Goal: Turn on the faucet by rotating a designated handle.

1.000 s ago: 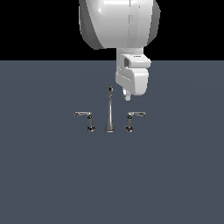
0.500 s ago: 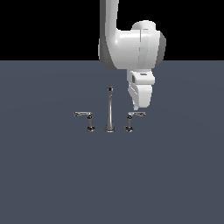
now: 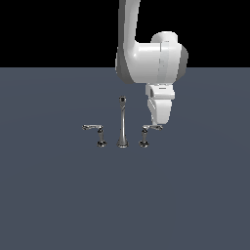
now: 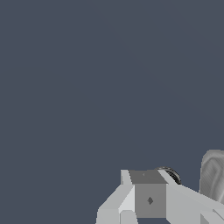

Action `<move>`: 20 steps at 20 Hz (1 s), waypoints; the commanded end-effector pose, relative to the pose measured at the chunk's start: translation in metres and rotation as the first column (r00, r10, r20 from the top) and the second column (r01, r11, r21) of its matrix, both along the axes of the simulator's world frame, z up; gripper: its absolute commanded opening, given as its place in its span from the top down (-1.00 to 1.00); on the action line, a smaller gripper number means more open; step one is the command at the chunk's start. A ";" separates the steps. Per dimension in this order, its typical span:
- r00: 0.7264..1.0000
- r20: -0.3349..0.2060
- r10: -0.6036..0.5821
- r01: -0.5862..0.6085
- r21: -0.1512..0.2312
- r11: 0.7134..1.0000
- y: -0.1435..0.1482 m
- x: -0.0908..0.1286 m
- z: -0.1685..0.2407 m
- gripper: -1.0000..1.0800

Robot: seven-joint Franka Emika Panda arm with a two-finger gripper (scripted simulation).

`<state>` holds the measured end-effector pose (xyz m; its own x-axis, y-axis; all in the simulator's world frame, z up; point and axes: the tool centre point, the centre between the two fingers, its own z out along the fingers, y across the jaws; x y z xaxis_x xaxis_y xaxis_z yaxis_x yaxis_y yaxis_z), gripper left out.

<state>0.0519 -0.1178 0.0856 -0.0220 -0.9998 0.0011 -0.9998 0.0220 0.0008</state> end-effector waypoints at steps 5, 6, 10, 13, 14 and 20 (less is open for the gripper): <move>1.000 0.000 -0.001 0.001 0.000 1.000 -0.004 -0.009 0.000 1.00; 1.000 0.000 -0.001 0.001 0.000 1.000 -0.005 -0.012 0.000 1.00; 1.000 0.000 -0.001 0.001 0.000 1.000 -0.010 -0.025 0.000 1.00; 1.000 0.000 -0.001 0.001 0.000 1.000 -0.014 -0.035 0.000 1.00; 1.000 0.000 -0.001 0.001 0.000 1.000 -0.015 -0.038 0.000 1.00; 1.000 0.010 0.004 -0.004 0.001 1.000 -0.009 -0.042 0.001 1.00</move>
